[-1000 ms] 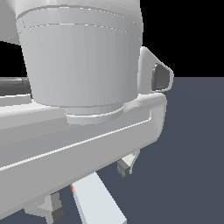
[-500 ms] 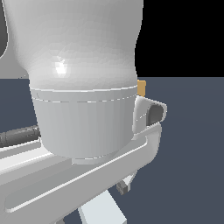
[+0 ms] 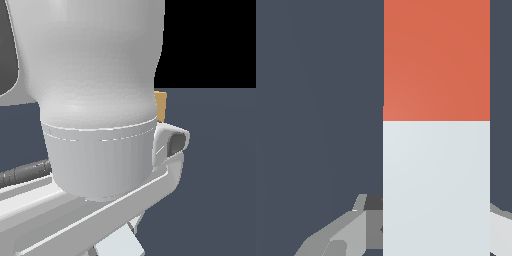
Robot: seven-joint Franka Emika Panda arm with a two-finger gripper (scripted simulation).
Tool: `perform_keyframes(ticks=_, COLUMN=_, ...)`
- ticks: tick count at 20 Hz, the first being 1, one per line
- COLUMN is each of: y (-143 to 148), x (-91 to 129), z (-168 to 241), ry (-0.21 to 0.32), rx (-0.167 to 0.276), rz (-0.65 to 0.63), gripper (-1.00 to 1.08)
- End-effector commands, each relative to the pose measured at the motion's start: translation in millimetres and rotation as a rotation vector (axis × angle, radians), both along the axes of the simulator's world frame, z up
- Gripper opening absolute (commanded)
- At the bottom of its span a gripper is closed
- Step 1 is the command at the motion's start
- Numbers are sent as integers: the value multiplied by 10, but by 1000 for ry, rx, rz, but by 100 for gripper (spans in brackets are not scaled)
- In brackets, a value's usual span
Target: Insert the peg into the horizontal hole in a box.
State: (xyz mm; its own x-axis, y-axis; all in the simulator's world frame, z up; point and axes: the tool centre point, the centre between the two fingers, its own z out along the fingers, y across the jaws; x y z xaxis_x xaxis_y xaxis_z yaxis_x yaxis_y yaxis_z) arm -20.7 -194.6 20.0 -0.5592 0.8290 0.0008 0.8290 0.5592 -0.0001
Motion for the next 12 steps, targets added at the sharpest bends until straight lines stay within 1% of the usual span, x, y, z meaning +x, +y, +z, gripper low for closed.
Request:
perform_keyframes(ticks=1, y=-5, x=2, z=-2, ry=-1, rx=-1, rz=0, gripper=-100)
perform_keyframes(ticks=8, y=5, x=0, z=3, ry=0, rx=0, rz=-2, gripper=-100)
perform_keyframes(ticks=12, y=63, x=-1, z=29, ry=0, rx=0, rz=-17, gripper=-100)
